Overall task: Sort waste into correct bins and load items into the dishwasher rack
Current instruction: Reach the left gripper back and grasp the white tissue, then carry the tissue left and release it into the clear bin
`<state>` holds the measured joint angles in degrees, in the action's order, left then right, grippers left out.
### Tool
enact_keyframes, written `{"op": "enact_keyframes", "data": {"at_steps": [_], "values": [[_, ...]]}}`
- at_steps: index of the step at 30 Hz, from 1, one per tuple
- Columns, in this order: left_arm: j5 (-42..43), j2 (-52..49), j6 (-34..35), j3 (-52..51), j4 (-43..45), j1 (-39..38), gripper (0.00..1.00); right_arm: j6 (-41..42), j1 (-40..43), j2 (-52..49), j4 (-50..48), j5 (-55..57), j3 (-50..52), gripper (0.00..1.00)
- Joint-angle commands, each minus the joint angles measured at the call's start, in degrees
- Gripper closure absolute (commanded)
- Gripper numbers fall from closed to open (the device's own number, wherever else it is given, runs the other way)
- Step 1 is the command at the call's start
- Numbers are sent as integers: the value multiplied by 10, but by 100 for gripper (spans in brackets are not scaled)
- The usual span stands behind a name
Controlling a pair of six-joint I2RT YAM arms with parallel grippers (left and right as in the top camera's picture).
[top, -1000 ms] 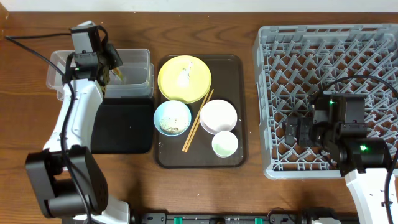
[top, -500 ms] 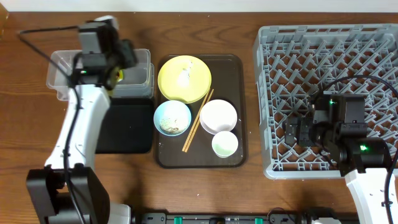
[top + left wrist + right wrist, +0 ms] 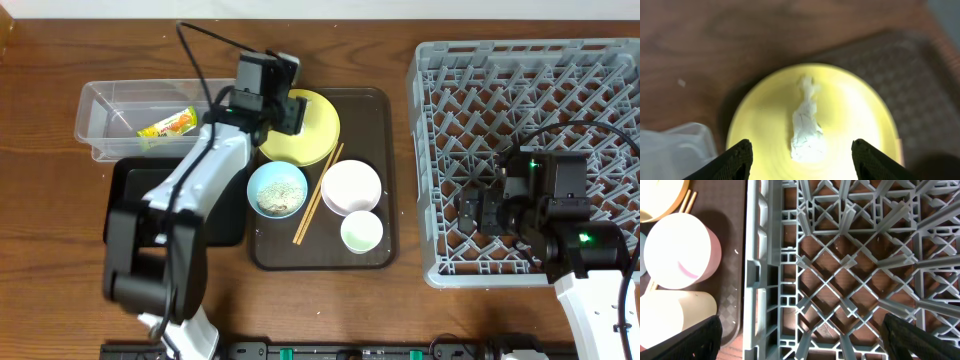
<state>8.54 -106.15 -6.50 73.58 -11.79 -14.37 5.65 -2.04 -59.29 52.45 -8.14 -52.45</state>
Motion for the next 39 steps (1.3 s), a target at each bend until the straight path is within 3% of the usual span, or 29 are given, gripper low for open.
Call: {"op": "enact_keyframes", "data": {"at_steps": [1,11,18,23,33,39], "values": [[-13,-43,-14,0,3,-1,34,1,2,1,-1,-3,-11,1],[-13,-108,-14,0,8,-1,35,1,2,1,-1,-3,-11,1],[-13,-109,-14,0,8,-1,76,1,2,1,-2,-3,-11,1],[-13,-106,-5,0,4,-1,94,1,2,1,-1,-3,-11,1],[-13,10,14,0,-49,0,94,1,2,1,-3,-3,-11,1],[-60,114,43,0,-88,19,94,1,2,1,-3,-3,-11,1]]}}
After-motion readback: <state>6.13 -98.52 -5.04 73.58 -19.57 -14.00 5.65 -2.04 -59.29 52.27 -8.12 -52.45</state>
